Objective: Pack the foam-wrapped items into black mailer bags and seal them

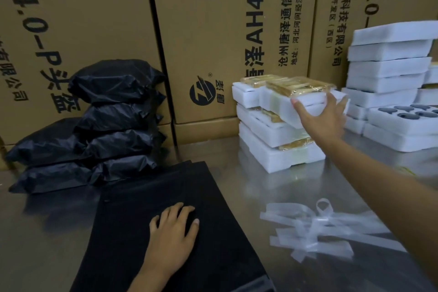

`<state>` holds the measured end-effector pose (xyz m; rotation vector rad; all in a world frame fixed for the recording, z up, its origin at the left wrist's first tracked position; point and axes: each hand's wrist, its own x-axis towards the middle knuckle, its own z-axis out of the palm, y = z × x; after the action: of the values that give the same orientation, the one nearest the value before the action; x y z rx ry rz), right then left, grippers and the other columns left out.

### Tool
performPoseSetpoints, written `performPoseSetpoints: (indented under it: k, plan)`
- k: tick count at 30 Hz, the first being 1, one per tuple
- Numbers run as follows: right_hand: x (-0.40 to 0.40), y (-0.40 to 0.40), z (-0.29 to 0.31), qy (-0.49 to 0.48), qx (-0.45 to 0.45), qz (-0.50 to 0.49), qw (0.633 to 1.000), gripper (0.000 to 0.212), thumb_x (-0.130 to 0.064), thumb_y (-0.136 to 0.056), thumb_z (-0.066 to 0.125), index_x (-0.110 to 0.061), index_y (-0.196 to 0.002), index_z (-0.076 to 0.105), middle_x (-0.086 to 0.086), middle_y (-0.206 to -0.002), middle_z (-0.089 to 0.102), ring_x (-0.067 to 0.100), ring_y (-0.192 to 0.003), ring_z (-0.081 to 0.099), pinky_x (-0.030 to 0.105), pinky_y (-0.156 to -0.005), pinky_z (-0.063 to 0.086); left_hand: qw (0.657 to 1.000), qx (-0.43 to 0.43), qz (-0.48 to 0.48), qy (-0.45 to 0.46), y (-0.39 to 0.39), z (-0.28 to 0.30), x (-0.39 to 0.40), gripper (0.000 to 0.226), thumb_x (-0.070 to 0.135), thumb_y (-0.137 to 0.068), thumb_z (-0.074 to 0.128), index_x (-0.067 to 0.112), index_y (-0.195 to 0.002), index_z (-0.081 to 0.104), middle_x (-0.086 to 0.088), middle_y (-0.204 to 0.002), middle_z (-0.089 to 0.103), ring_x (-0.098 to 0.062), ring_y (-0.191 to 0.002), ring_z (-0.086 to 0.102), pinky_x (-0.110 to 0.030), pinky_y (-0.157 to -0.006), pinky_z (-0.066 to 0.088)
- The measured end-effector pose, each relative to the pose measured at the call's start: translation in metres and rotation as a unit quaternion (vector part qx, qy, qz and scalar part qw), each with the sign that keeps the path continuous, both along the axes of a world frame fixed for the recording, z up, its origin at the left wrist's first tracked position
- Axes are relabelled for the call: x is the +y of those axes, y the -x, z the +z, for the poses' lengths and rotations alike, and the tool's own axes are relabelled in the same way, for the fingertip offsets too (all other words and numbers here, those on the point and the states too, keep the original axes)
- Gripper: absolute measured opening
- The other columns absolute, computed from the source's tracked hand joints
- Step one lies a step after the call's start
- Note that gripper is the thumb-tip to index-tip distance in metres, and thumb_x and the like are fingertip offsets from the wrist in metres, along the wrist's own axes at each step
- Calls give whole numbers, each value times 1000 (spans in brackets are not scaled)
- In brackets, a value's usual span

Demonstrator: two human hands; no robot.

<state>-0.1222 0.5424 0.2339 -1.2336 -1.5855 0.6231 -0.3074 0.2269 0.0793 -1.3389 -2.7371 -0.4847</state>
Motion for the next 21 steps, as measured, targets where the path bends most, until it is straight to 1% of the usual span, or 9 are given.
performPoseSetpoints:
  k: [2, 4, 6, 7, 9, 12, 16, 18, 21]
  plan:
    - [4, 4, 4, 61, 156, -35, 985, 110, -77, -72, 68, -19, -154, 23, 5, -164, 16, 37, -144, 32, 51, -114, 35, 1000, -1, 0, -2, 0, -1, 1, 44, 53, -103, 26, 42, -145, 33, 16, -155, 24, -5, -145, 18, -38, -119, 11]
    - [6, 5, 13, 200, 276, -13, 940, 111, -69, -70, 75, -15, -152, 23, 7, -152, 37, 34, -132, 49, 47, -103, 47, 1000, 0, 0, -3, 1, -2, 1, 44, 53, -103, 26, 42, -144, 34, 17, -155, 25, -4, -145, 17, -38, -119, 11]
    - [5, 3, 21, 294, 337, 75, 891, 96, -62, -71, 79, -17, -143, 36, 6, -134, 54, 29, -110, 63, 41, -75, 58, 1000, 3, 0, -1, 2, -3, 1, 44, 53, -103, 26, 42, -144, 34, 17, -155, 25, -4, -145, 17, -38, -119, 11]
    - [5, 2, 25, 313, 357, 109, 874, 85, -57, -73, 81, -18, -138, 41, 6, -126, 57, 26, -100, 65, 40, -61, 58, 1000, 4, 1, -2, 2, -4, 1, 44, 53, -102, 27, 42, -144, 34, 17, -155, 25, -4, -145, 17, -38, -119, 11]
    - [5, 2, 32, 342, 386, 156, 842, 72, -43, -77, 84, -19, -133, 46, 8, -120, 58, 26, -92, 64, 40, -48, 59, 1000, 5, 2, -3, 2, -4, 2, 44, 53, -102, 27, 41, -144, 34, 17, -154, 26, -4, -144, 18, -38, -119, 12]
    - [-5, 6, 37, 365, 407, 204, 812, 65, -33, -79, 81, -18, -133, 48, 12, -121, 58, 30, -98, 64, 42, -45, 58, 1000, 6, -3, -3, 3, -5, 3, 44, 53, -102, 27, 41, -144, 35, 17, -153, 27, -5, -143, 19, -40, -119, 13]
    - [-33, 7, 28, 332, 398, 200, 832, 67, -39, -80, 76, -17, -136, 48, 9, -126, 62, 28, -107, 65, 44, -68, 62, 1000, 6, -8, -2, 3, -5, 3, 43, 51, -103, 28, 38, -143, 36, 16, -151, 29, -7, -141, 23, -42, -118, 14]
    - [-58, 2, 21, 323, 407, 232, 823, 50, -41, -83, 70, -21, -126, 55, 6, -119, 67, 24, -103, 66, 38, -67, 60, 1000, 5, -16, -8, 3, -3, 3, 42, 49, -103, 30, 36, -142, 38, 14, -150, 32, -10, -141, 25, -42, -118, 16]
    - [-104, -10, 8, 324, 421, 291, 796, 24, -40, -88, 63, -23, -105, 62, 4, -101, 72, 21, -87, 69, 30, -60, 59, 997, -38, -42, -43, 2, 2, 0, 36, 41, -103, 41, 32, -138, 45, 8, -150, 41, -17, -143, 28, -43, -119, 17]
